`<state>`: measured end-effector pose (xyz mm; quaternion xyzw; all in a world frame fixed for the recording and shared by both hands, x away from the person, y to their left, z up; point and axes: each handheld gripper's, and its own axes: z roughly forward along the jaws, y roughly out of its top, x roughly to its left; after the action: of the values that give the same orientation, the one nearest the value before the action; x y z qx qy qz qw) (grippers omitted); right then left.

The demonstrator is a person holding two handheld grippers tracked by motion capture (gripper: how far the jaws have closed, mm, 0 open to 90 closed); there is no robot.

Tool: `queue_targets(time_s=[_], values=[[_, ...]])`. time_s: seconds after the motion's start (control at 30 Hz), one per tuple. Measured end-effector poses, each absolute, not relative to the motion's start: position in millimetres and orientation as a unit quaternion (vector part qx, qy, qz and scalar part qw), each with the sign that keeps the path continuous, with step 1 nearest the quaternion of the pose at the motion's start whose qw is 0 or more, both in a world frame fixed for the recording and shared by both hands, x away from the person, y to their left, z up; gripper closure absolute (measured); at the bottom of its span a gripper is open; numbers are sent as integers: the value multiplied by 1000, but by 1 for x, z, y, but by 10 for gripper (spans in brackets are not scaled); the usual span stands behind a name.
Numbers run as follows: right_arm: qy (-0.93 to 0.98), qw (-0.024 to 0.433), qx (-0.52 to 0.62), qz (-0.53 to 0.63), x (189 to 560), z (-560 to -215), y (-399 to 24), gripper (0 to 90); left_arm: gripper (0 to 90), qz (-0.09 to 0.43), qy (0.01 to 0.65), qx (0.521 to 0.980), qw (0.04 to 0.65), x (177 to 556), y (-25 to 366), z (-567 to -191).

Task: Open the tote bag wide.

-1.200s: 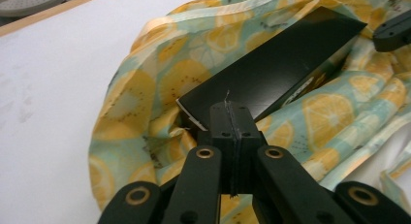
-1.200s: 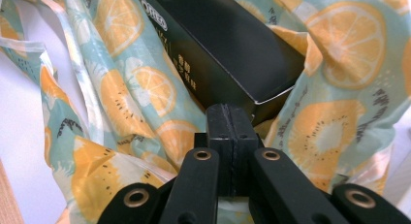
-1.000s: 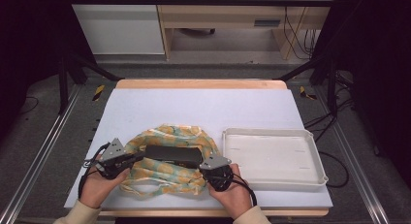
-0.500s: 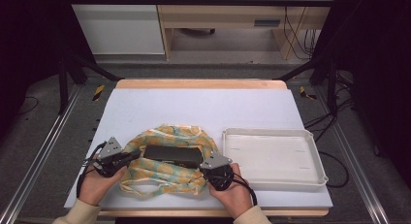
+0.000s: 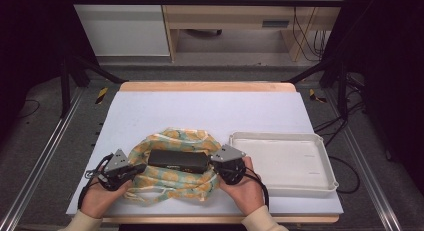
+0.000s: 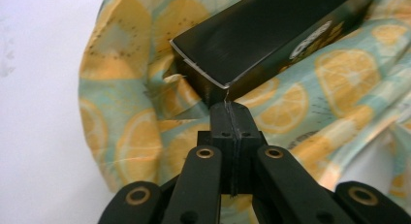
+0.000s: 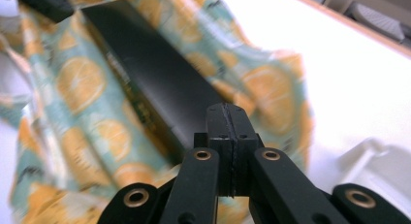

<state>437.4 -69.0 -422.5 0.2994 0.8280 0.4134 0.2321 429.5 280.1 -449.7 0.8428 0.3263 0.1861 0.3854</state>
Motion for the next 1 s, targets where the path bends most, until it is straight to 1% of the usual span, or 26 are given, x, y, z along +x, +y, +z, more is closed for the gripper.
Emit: queue_targets(time_s=[0.13, 0.27, 0.6, 1.0], values=[[828, 239, 301, 408, 454, -411, -70, 900, 900, 185, 318, 846, 386, 426, 277, -448], [836, 234, 299, 396, 470, -408, -65, 900, 900, 177, 312, 856, 373, 426, 270, -454], [861, 211, 305, 348, 497, -432, -54, 900, 900, 164, 304, 872, 346, 428, 260, -467], [875, 186, 322, 309, 514, -453, -54, 900, 900, 157, 304, 879, 332, 430, 258, -472]])
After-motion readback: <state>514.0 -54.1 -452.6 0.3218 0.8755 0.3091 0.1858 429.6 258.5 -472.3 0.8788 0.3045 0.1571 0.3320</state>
